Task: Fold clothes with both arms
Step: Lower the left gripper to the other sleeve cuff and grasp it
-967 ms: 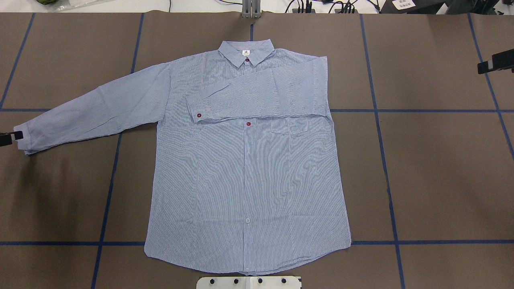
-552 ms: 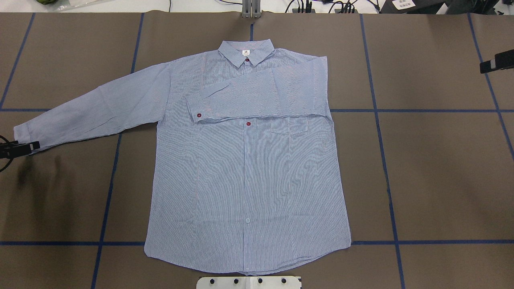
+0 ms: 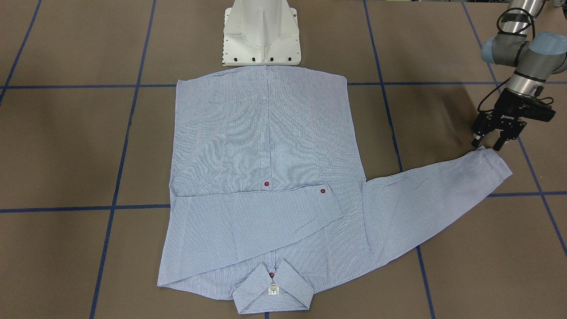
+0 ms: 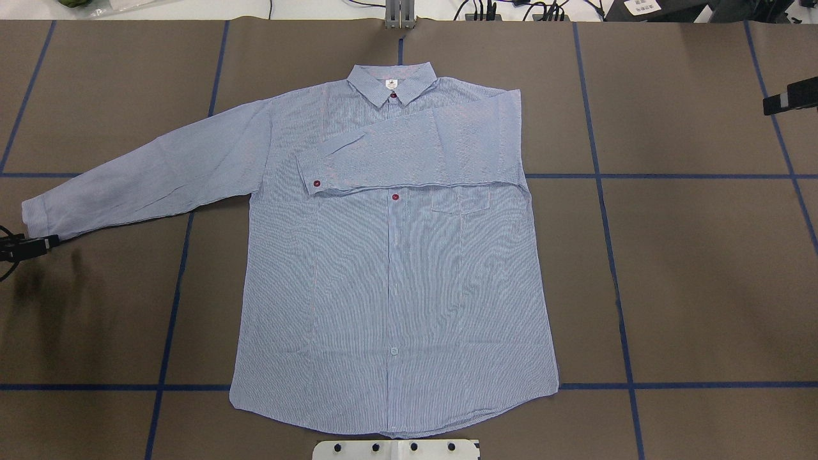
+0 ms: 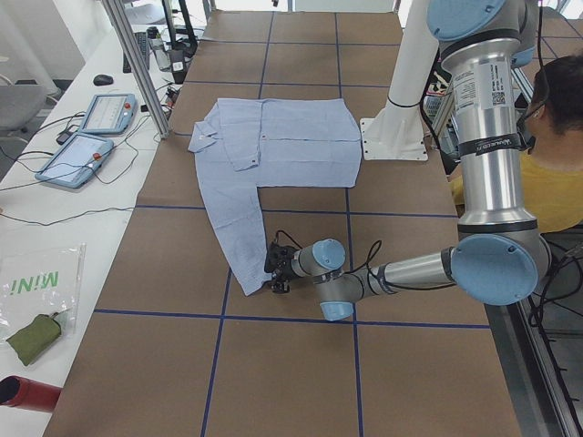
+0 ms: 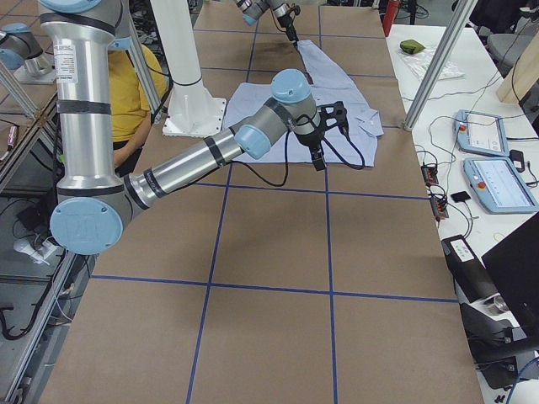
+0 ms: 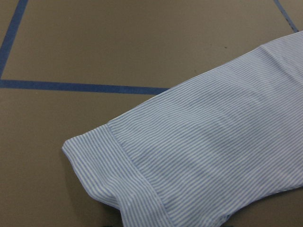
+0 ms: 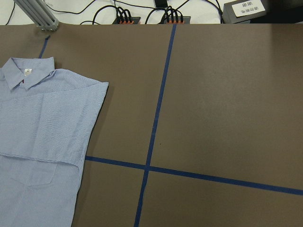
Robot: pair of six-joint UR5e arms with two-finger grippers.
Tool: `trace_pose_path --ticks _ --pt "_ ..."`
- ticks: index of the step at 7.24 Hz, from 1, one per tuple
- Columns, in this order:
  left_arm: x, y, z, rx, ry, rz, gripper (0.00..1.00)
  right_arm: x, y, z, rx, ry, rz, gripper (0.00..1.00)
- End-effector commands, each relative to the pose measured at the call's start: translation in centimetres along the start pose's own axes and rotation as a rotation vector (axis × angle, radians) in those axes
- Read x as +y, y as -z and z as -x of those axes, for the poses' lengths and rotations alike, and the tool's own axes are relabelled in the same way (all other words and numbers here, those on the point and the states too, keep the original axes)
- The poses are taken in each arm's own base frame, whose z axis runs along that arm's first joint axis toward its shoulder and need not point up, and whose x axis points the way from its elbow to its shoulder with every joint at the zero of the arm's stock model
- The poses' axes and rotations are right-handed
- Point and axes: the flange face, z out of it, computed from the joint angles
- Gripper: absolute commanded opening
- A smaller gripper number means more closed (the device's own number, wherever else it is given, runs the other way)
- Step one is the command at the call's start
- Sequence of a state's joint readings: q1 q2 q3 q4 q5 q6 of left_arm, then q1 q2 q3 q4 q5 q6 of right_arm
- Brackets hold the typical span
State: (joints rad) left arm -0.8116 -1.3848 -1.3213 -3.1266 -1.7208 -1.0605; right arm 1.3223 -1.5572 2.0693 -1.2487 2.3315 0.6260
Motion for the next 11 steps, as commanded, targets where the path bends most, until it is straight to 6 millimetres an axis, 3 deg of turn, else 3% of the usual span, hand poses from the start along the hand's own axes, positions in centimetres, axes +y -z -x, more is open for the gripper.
trace_pose_path --ticks 1,2,3,5,7,9,10,11 --pt "-0.2 -0.2 -0.2 0.000 -0.007 -0.005 0.52 -0.1 0.0 0.0 0.001 -0.001 -0.001 1.00" --pt "-0.4 -0.4 -0.4 0.005 -0.003 -0.008 0.06 -0.1 0.0 0.1 -0.001 0.000 -0.001 1.00" --pt "-0.4 -0.3 -0.4 0.004 -0.007 -0.007 0.00 -0.1 0.0 0.1 0.000 0.000 -0.002 1.00" --pt "-1.0 0.9 -1.5 0.048 -0.016 0.004 0.00 -0.1 0.0 0.1 -0.002 -0.007 -0.002 1.00" --pt "-5.6 4.0 -2.8 0.130 -0.029 -0.033 0.00 0.0 0.0 0.0 0.001 -0.010 -0.001 1.00" --pt "-9.2 7.0 -10.2 0.277 -0.100 -0.114 0.00 0.1 0.0 -0.1 0.002 -0.014 0.001 1.00" --pt "-10.4 7.6 -14.3 0.386 -0.133 -0.085 0.00 0.1 -0.1 -0.2 0.003 -0.015 0.002 1.00" --pt "-13.1 7.0 -18.8 0.481 -0.130 -0.096 0.00 0.1 -0.1 -0.2 0.003 -0.015 0.002 1.00"
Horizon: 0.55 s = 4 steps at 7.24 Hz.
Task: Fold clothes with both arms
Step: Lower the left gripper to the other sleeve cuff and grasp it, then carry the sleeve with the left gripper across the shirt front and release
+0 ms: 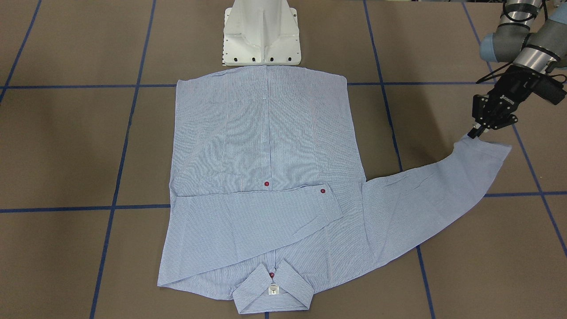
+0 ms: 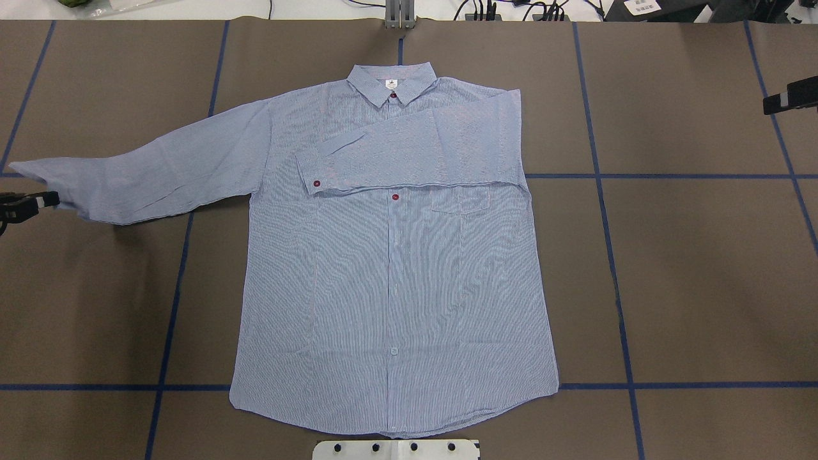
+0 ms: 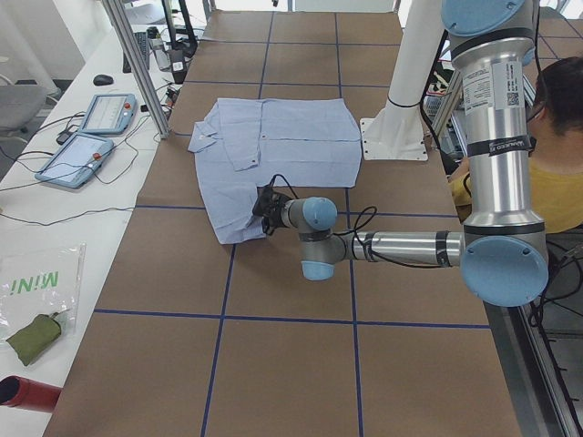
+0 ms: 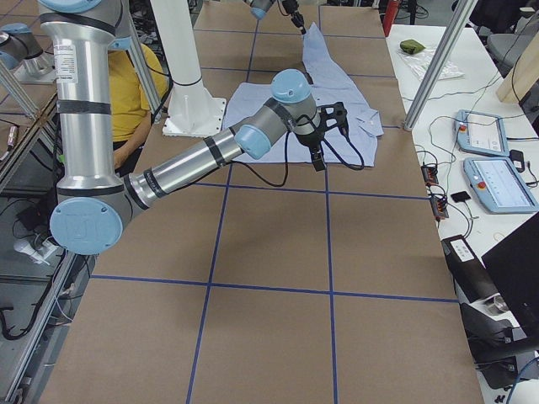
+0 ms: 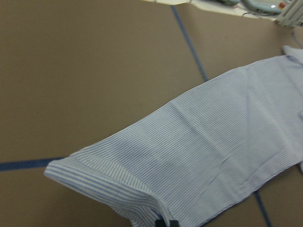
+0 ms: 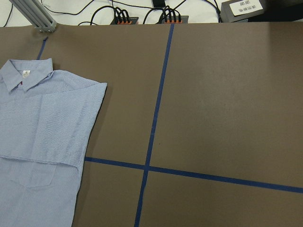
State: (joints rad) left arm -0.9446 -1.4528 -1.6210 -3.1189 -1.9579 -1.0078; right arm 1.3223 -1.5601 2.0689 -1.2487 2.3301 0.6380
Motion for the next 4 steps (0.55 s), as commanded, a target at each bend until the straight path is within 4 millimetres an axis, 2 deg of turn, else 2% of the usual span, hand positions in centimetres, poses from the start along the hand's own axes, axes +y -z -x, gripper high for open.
trace_pose_path --ticks 1,2,3,4 --pt "-7.1 -4.9 -9.7 0.224 0.032 -0.048 0.00 0.1 0.0 0.0 0.000 -0.001 0.001 1.00" --pt "-7.8 -8.7 -15.1 0.319 0.151 -0.009 0.00 0.0 -0.1 -0.2 0.002 -0.003 0.002 1.00" --pt "-9.5 -12.0 -20.5 0.376 0.215 -0.020 0.00 0.1 0.0 0.0 0.000 -0.002 0.001 1.00" --pt "-10.2 -16.5 -26.6 0.346 0.267 -0.018 0.00 0.0 -0.1 -0.1 0.001 -0.003 0.002 1.00"
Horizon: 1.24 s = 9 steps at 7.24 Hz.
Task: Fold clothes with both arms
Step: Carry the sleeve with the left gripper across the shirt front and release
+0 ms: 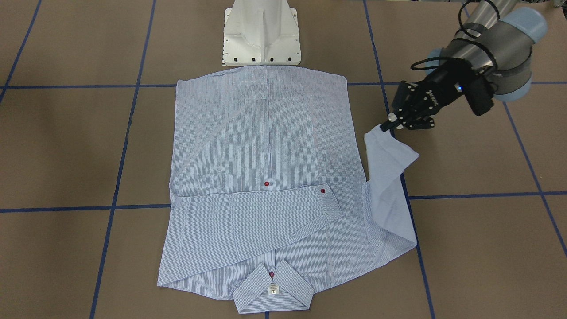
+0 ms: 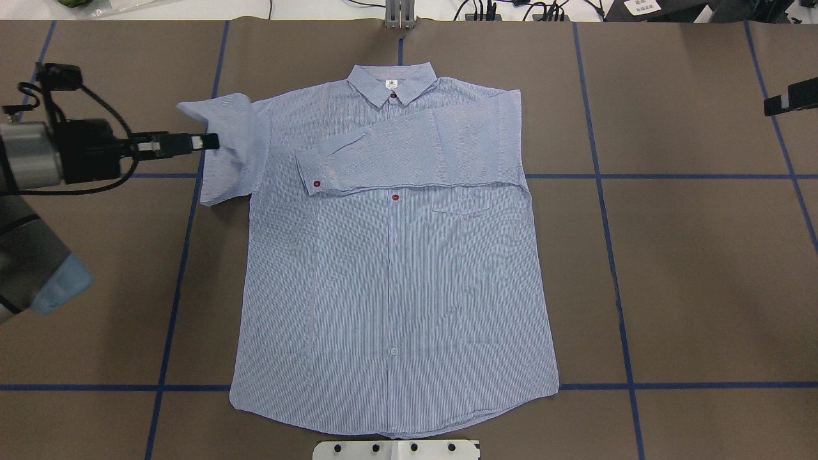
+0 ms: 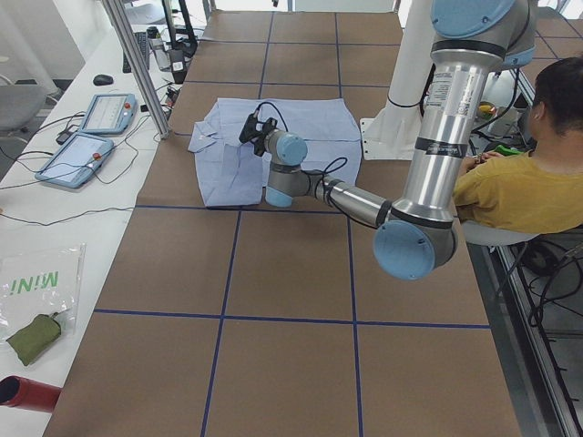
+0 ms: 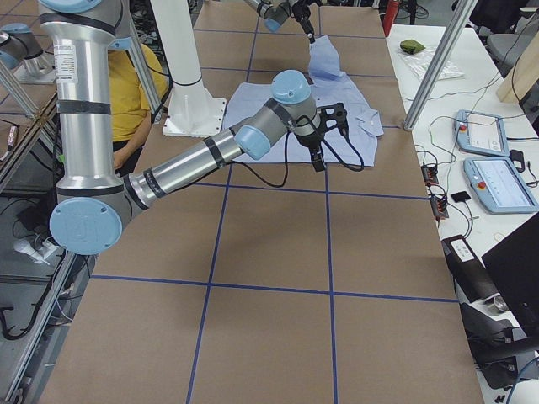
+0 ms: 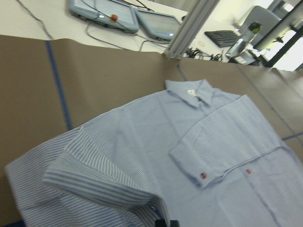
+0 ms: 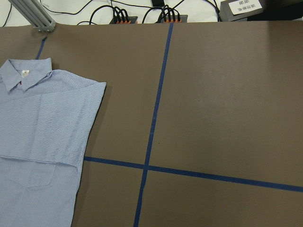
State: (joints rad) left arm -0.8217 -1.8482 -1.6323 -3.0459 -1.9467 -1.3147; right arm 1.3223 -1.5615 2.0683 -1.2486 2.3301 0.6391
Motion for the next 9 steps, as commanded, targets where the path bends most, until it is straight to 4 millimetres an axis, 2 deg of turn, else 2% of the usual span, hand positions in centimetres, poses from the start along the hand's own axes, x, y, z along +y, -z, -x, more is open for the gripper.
trace_pose_path --ticks 1,2,3,4,5,6,7,8,9 --pt "1.2 -12.3 -9.5 -0.054 0.109 -0.037 0.00 -0.1 -0.1 0.0 0.001 -0.002 0.001 1.00" --pt "1.9 -16.0 -11.7 -0.111 0.123 -0.051 0.00 -0.2 -0.1 0.0 0.000 0.000 -0.001 1.00" --pt "2.5 -18.8 -11.6 -0.155 0.131 -0.040 0.00 -0.2 -0.1 0.0 0.000 -0.001 0.000 1.00" --pt "3.1 -20.3 -10.6 -0.195 0.121 -0.079 0.00 -0.3 -0.2 0.0 0.001 -0.001 -0.001 1.00" --pt "5.0 -21.8 -10.1 -0.216 0.124 -0.069 0.00 -0.4 -0.1 0.1 0.001 0.000 -0.003 1.00" --pt "7.6 -24.7 -10.9 -0.253 0.125 -0.054 0.00 -0.5 -0.1 0.1 0.002 0.001 -0.005 1.00" --pt "8.7 -28.3 -13.1 -0.324 0.116 -0.085 0.00 -0.5 -0.1 0.2 0.001 0.002 -0.006 1.00" --pt "9.5 -30.2 -14.5 -0.338 0.115 -0.072 0.04 -0.5 -0.1 0.2 0.001 0.000 -0.006 1.00" --pt "11.0 -30.6 -14.9 -0.336 0.113 -0.053 0.38 -0.5 -0.2 0.1 0.004 -0.002 -0.005 1.00"
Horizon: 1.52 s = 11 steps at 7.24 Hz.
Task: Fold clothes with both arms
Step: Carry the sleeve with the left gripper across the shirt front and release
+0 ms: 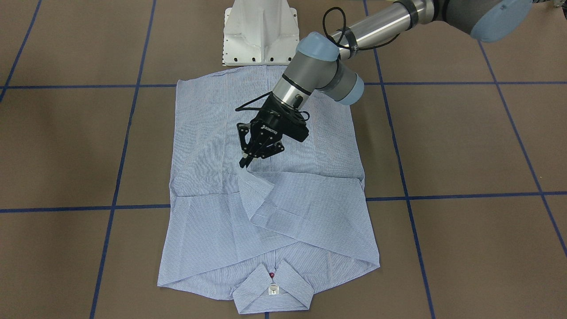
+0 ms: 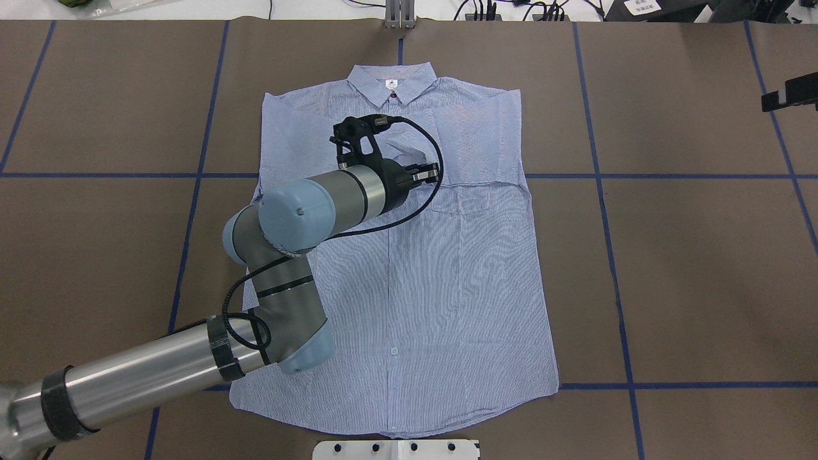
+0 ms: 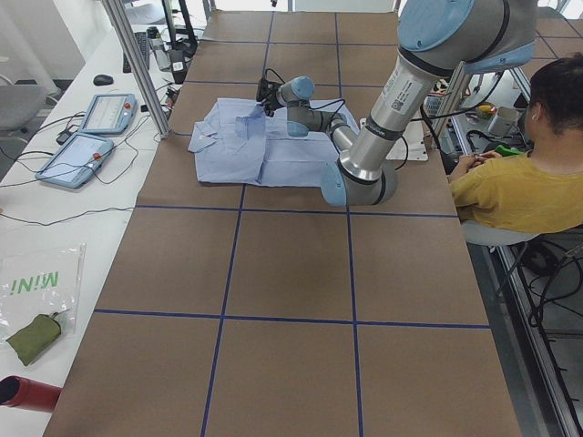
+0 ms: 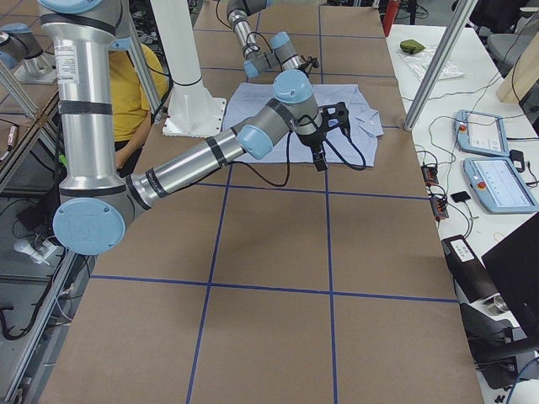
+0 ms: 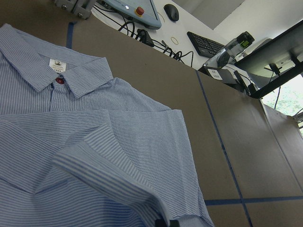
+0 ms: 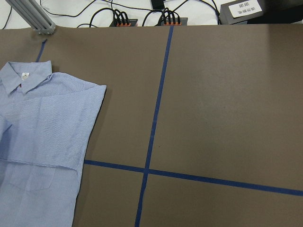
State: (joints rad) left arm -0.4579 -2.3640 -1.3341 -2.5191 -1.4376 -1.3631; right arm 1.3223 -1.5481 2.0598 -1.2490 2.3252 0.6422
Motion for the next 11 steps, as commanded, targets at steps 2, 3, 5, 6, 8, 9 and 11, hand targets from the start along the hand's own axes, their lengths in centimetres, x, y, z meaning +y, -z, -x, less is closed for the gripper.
trace_pose_path --ticks 2,3,5,6,8,9,11 --pt "3.8 -0.8 -2.7 0.007 -0.060 0.041 1.00 0.0 0.1 0.2 -0.003 -0.017 -0.002 1.00" --pt "3.8 -0.5 -2.8 0.008 -0.106 0.051 1.00 0.0 0.2 0.4 -0.004 -0.020 -0.005 1.00" --pt "3.5 1.7 -2.0 -0.013 -0.204 0.123 1.00 0.0 -0.1 1.9 -0.026 -0.101 -0.012 1.00" --pt "2.9 5.1 -1.2 -0.063 -0.253 0.153 1.00 0.8 -1.1 3.7 -0.048 -0.132 -0.004 1.00" --pt "1.6 12.7 0.4 -0.151 -0.333 0.194 1.00 5.1 -4.9 9.9 -0.024 -0.198 0.014 1.00" --pt "1.4 16.8 2.2 -0.128 -0.341 0.218 1.00 9.0 -5.6 13.0 -0.012 -0.230 0.017 1.00" --pt "2.0 19.9 7.5 -0.187 -0.323 0.260 1.00 16.8 -6.3 16.5 0.031 -0.241 0.050 1.00"
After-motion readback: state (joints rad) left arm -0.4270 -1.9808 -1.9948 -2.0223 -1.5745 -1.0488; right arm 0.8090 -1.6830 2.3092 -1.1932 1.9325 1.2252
